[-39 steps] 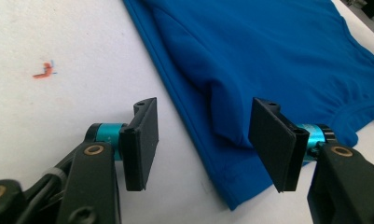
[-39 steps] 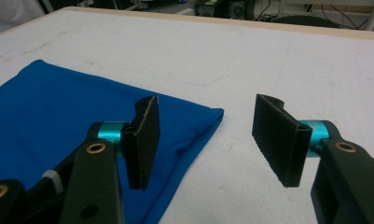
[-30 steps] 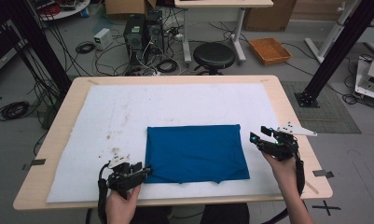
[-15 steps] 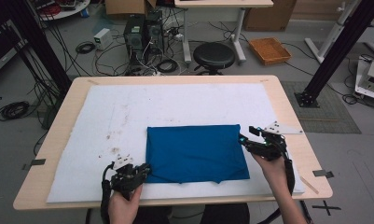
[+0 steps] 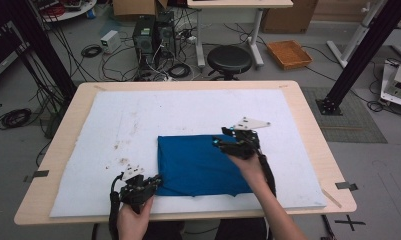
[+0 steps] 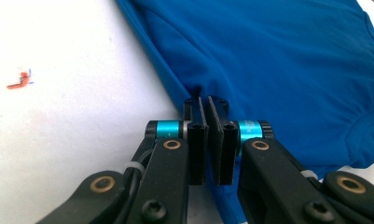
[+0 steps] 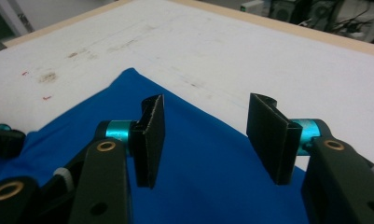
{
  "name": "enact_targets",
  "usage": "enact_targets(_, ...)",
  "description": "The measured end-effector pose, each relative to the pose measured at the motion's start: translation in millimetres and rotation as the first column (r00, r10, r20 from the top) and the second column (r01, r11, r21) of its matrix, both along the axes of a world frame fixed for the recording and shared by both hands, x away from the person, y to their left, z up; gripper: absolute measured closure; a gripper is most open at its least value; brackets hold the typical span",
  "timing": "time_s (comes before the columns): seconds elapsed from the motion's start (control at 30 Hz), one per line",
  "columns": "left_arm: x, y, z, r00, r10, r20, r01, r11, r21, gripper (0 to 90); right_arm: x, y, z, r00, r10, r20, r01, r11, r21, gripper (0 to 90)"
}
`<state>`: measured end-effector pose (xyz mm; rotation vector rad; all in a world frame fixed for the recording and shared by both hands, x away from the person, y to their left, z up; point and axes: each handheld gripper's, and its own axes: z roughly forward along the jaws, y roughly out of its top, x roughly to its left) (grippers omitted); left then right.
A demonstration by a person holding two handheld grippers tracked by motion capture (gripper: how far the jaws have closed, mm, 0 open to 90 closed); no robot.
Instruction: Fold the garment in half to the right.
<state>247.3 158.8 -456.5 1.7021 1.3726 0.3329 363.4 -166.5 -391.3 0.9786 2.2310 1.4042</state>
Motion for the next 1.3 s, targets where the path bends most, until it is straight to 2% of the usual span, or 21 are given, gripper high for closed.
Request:
enact_targets(0.03, 0.3, -0.2, 0.0, 1.0000, -0.001, 0.001, 0.001, 1.0000, 0.000, 86.2, 3.9, 10.3, 0.1, 0.9999, 0.008, -0.009, -0.008, 1.000, -0.009, 48.8)
enact_targets(0.07, 0.3, -0.2, 0.0, 1.0000, -0.001, 0.001, 0.001, 1.0000, 0.000, 86.1, 3.9, 10.3, 0.1, 0.9999, 0.008, -0.009, -0.008, 1.000, -0.009, 48.8)
enact_targets(0.1, 0.9, -0.3, 0.1, 1.0000, -0.006, 0.001, 0.006, 1.0000, 0.000, 86.1, 12.3, 30.6, -1.2, 0.9992, 0.028, -0.028, -0.028, 1.000, -0.004, 51.7)
enact_targets(0.17, 1.4, -1.0, -0.2, 1.0000, -0.002, 0.000, 0.002, 1.0000, -0.002, 86.1, 21.0, 50.9, -3.1, 0.9966, 0.046, -0.068, -0.045, 0.999, 0.005, 54.4)
enact_targets(0.2, 1.4, -1.0, -0.2, 1.0000, -0.002, 0.000, 0.002, 1.0000, -0.002, 86.1, 21.0, 50.9, -3.1, 0.9966, 0.046, -0.068, -0.045, 0.999, 0.005, 54.4)
enact_targets(0.23, 1.5, -1.0, -0.2, 1.0000, -0.002, 0.000, 0.002, 1.0000, -0.004, 86.1, 28.8, 71.9, -5.3, 0.9943, 0.065, -0.085, -0.064, 0.998, 0.005, 56.7)
enact_targets(0.27, 1.5, -1.0, -0.2, 1.0000, -0.002, 0.000, 0.002, 1.0000, -0.004, 86.2, 28.8, 71.9, -5.3, 0.9943, 0.065, -0.085, -0.064, 0.998, 0.005, 56.7)
enact_targets(0.3, 1.6, -0.1, -0.3, 1.0000, -0.006, 0.001, 0.006, 1.0000, 0.003, 86.1, 34.6, 92.0, -7.6, 0.9912, 0.085, -0.102, -0.084, 0.996, 0.008, 59.3)
enact_targets(0.43, 1.5, -0.9, -0.5, 1.0000, -0.008, -0.001, 0.008, 0.9999, 0.009, 86.1, 42.8, 129.2, -13.7, 0.9898, 0.086, -0.114, -0.091, 0.995, -0.043, 61.8)
enact_targets(0.47, 1.5, -0.9, -0.5, 1.0000, -0.008, -0.001, 0.008, 0.9999, 0.009, 86.2, 42.8, 129.2, -13.7, 0.9898, 0.086, -0.114, -0.091, 0.995, -0.043, 61.8)
enact_targets(0.5, 2.1, -0.4, -0.7, 0.9999, -0.010, -0.004, 0.010, 0.9999, 0.001, 86.1, 48.4, 144.6, -19.6, 0.9873, 0.082, -0.136, -0.091, 0.994, -0.060, 61.9)
enact_targets(0.6, 2.4, 0.0, -0.6, 0.9999, -0.013, -0.006, 0.013, 0.9999, -0.005, 86.2, 55.4, 164.2, -29.2, 0.9855, 0.072, -0.154, -0.085, 0.993, -0.084, 64.3)
enact_targets(0.77, 3.0, 1.2, -0.4, 0.9998, -0.019, -0.009, 0.019, 0.9997, -0.012, 86.1, 64.4, 185.6, -40.5, 0.9848, 0.052, -0.166, -0.072, 0.991, -0.115, 69.6)
enact_targets(1.0, 3.0, 1.9, -0.7, 0.9998, -0.019, -0.011, 0.019, 0.9996, -0.020, 86.2, 70.2, 198.8, -47.4, 0.9859, 0.040, -0.162, -0.068, 0.984, -0.167, 70.9)
enact_targets(1.03, 3.1, 1.9, -0.7, 0.9997, -0.019, -0.012, 0.019, 0.9996, -0.019, 86.1, 71.6, 203.3, -48.6, 0.9869, 0.036, -0.157, -0.067, 0.979, -0.194, 72.0)
enact_targets(1.1, 3.0, 2.0, -0.7, 0.9997, -0.019, -0.012, 0.019, 0.9996, -0.019, 86.1, 72.5, 205.8, -49.6, 0.9862, 0.036, -0.162, -0.069, 0.976, -0.205, 72.3)
enact_targets(1.17, 3.0, 2.2, -0.6, 0.9997, -0.023, -0.012, 0.022, 0.9996, -0.015, 86.1, 73.4, 214.3, -52.4, 0.9869, 0.041, -0.156, -0.081, 0.962, -0.260, 75.2)
enact_targets(1.2, 3.0, 2.2, -0.6, 0.9997, -0.023, -0.012, 0.022, 0.9996, -0.015, 86.1, 73.4, 214.3, -52.4, 0.9869, 0.041, -0.156, -0.081, 0.962, -0.260, 75.2)
enact_targets(1.23, 3.1, 2.3, -0.5, 0.9997, -0.021, -0.014, 0.021, 0.9996, -0.017, 86.1, 72.9, 219.2, -53.9, 0.9890, 0.058, -0.137, -0.096, 0.951, -0.293, 80.9)
enact_targets(1.27, 3.1, 2.3, -0.5, 0.9997, -0.021, -0.014, 0.021, 0.9996, -0.017, 86.1, 72.9, 219.2, -53.9, 0.9890, 0.058, -0.137, -0.096, 0.951, -0.293, 80.9)
enact_targets(1.3, 3.3, 2.5, -0.4, 0.9996, -0.022, -0.016, 0.022, 0.9996, -0.018, 86.1, 72.0, 221.2, -54.1, 0.9899, 0.081, -0.116, -0.114, 0.943, -0.312, 88.0)
